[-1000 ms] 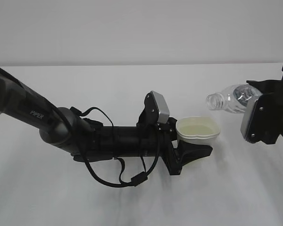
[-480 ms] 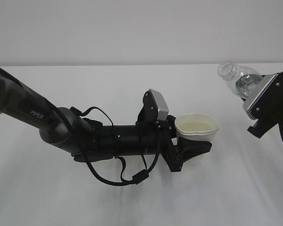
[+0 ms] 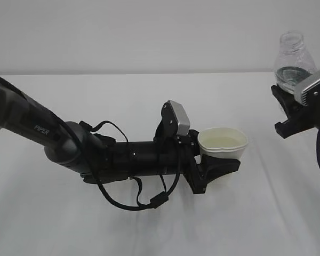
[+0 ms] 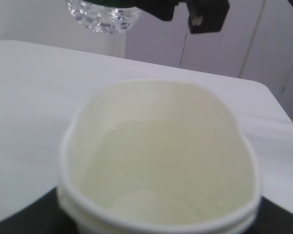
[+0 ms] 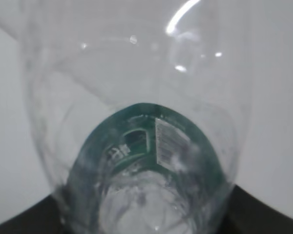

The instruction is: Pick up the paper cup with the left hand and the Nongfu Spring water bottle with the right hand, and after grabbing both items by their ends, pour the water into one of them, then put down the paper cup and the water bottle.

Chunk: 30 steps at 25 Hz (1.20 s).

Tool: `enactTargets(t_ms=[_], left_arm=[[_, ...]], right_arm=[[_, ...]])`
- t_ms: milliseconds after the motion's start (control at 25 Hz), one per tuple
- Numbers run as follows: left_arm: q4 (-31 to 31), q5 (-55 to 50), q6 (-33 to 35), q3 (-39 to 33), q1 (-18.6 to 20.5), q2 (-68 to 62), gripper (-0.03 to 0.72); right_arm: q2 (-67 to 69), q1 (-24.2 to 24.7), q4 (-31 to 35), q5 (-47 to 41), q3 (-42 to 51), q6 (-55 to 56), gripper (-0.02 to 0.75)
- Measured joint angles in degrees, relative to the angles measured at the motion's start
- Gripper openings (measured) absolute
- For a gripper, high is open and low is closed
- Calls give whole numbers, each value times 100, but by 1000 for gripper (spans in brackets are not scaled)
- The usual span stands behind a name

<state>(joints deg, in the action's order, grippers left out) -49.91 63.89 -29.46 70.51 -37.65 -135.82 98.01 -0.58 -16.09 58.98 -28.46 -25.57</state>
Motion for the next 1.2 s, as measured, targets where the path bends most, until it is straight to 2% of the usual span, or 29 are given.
enactTargets(t_ms=[200,680,1200], left_arm=[[0,13,0,0,0,-9,430],[0,26,0,0,0,-9,430],[-159,35,0,0,0,-9,430]], right_arm=[[0,0,230,453,279,850,375],[461,0,404,532,531,2557,375],[1563,0,415,543,-140,2693,375]])
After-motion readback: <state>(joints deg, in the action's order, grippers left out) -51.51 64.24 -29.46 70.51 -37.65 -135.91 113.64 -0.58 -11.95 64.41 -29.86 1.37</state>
